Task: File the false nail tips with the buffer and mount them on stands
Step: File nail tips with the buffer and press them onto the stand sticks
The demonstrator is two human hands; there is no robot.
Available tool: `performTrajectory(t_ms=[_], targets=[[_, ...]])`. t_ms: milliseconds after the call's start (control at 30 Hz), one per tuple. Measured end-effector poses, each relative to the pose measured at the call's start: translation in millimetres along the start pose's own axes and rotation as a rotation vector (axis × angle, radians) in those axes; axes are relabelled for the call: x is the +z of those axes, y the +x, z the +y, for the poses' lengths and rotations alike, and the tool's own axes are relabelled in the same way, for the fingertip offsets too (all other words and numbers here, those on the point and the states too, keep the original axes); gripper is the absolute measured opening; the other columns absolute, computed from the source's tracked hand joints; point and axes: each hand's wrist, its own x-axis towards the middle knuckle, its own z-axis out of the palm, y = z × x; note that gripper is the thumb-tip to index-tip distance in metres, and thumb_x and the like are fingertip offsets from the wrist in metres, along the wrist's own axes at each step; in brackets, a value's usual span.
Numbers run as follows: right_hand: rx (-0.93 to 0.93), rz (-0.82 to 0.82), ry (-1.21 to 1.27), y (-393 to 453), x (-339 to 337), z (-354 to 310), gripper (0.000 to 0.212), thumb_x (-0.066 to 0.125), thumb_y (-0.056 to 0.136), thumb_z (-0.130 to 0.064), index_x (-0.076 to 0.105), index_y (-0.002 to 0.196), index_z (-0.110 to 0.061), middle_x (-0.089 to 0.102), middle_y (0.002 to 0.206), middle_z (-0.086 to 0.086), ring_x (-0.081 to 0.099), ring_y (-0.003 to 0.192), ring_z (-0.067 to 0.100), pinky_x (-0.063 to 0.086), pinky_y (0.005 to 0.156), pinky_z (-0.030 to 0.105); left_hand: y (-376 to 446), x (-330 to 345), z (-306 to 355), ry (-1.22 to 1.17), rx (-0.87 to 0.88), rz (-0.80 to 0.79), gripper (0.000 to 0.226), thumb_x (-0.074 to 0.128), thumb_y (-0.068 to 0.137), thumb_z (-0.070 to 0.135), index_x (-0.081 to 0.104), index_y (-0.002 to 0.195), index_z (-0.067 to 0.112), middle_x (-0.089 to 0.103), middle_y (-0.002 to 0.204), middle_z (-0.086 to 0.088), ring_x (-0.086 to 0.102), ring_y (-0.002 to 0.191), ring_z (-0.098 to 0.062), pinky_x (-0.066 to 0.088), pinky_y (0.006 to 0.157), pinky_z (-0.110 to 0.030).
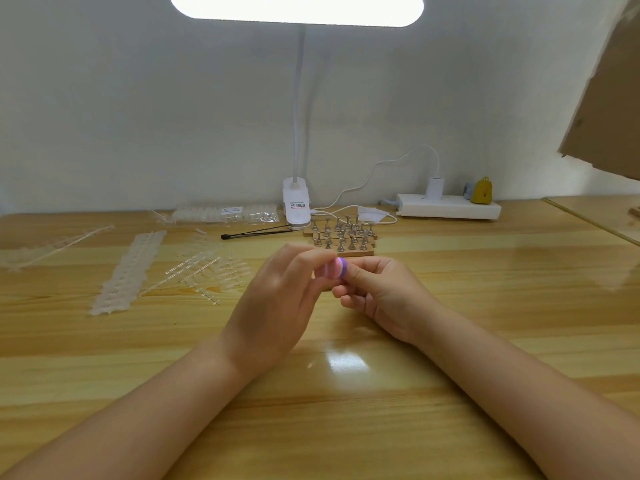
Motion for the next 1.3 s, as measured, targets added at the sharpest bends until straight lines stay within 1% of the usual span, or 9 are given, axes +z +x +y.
performTrajectory(t_ms=[67,200,333,500,667,800,967,1133,1300], targets=[[-0.012,-0.030,0.006,0,2,2,0.014,0.059,0.090,-0.009,0.071,0.089,-0.002,0.068,0.071,0.007,0.063,0.061,0.009,0.052,0.056,0.018,0,0,0,0.014,0.034,0.007,0.024,0.050,0.093,0.014,0.049,0.117,0.012,0.061,0.103,-0.014,0.058,0.094,-0.019,0.047,0.087,-0.028],[-0.018,-0.024,-0.028,0,3,2,0.014,0.055,0.093,-0.009,0.067,0.091,-0.001,0.062,0.069,0.004,0.055,0.057,0.009,0.047,0.052,0.017,-1,-1,-4,0.019,0.009,0.025,0.026,0.053,0.092,0.009,0.052,0.118,0.011,0.061,0.105,-0.014,0.061,0.095,-0.025,0.050,0.085,-0.037],[-0.009,-0.044,0.014,-1,6,2,0.016,0.053,0.093,-0.011,0.065,0.085,-0.003,0.057,0.064,0.003,0.049,0.052,0.009,0.043,0.049,0.017,0,2,0,0.014,0.051,0.042,0.024,0.052,0.094,0.011,0.049,0.117,0.012,0.060,0.104,-0.015,0.058,0.095,-0.022,0.048,0.088,-0.030],[-0.004,-0.055,0.048,-1,5,-1,0.020,0.056,0.084,-0.025,0.057,0.078,-0.006,0.051,0.063,0.002,0.047,0.051,0.009,0.040,0.047,0.017,0,2,-7,0.094,-0.118,-0.026,0.020,0.060,0.091,0.005,0.065,0.109,-0.003,0.063,0.098,-0.015,0.061,0.087,-0.029,0.052,0.079,-0.046],[-0.017,-0.077,0.047,-1,7,1,0.017,0.053,0.088,-0.023,0.058,0.080,-0.008,0.047,0.064,0.002,0.048,0.052,0.010,0.038,0.047,0.018,3,2,-1,0.021,-0.086,-0.022,0.027,0.053,0.094,0.015,0.063,0.110,-0.004,0.063,0.102,-0.014,0.061,0.091,-0.025,0.050,0.083,-0.034],[-0.021,-0.068,0.101,0,5,0,0.020,0.053,0.087,-0.026,0.059,0.075,-0.010,0.046,0.065,0.002,0.048,0.052,0.010,0.037,0.046,0.018,-1,4,-5,0.073,-0.182,-0.081,0.020,0.059,0.093,0.009,0.064,0.108,-0.003,0.063,0.098,-0.014,0.061,0.087,-0.028,0.050,0.079,-0.045],[-0.014,-0.076,0.095,0,6,2,0.016,0.056,0.085,-0.026,0.063,0.076,-0.016,0.048,0.068,0.002,0.049,0.053,0.010,0.038,0.045,0.019,3,2,2,0.008,-0.106,0.001,0.023,0.057,0.092,0.012,0.062,0.107,-0.004,0.062,0.098,-0.011,0.058,0.089,-0.018,0.047,0.083,-0.025],[-0.002,-0.057,0.110,-1,7,0,0.019,0.057,0.084,-0.028,0.065,0.070,-0.019,0.048,0.067,-0.001,0.047,0.053,0.009,0.034,0.043,0.018,-1,3,-4,0.060,-0.211,-0.058,0.018,0.061,0.091,0.008,0.064,0.105,-0.002,0.061,0.096,-0.012,0.059,0.086,-0.025,0.049,0.079,-0.041],[0.024,-0.070,0.059,-2,8,1,0.014,0.054,0.091,-0.024,0.058,0.080,-0.017,0.050,0.066,-0.003,0.047,0.053,0.008,0.033,0.042,0.017,2,2,1,0.043,-0.020,-0.026,0.019,0.056,0.092,0.015,0.056,0.110,0.010,0.060,0.097,-0.010,0.059,0.086,-0.023,0.048,0.080,-0.034]])
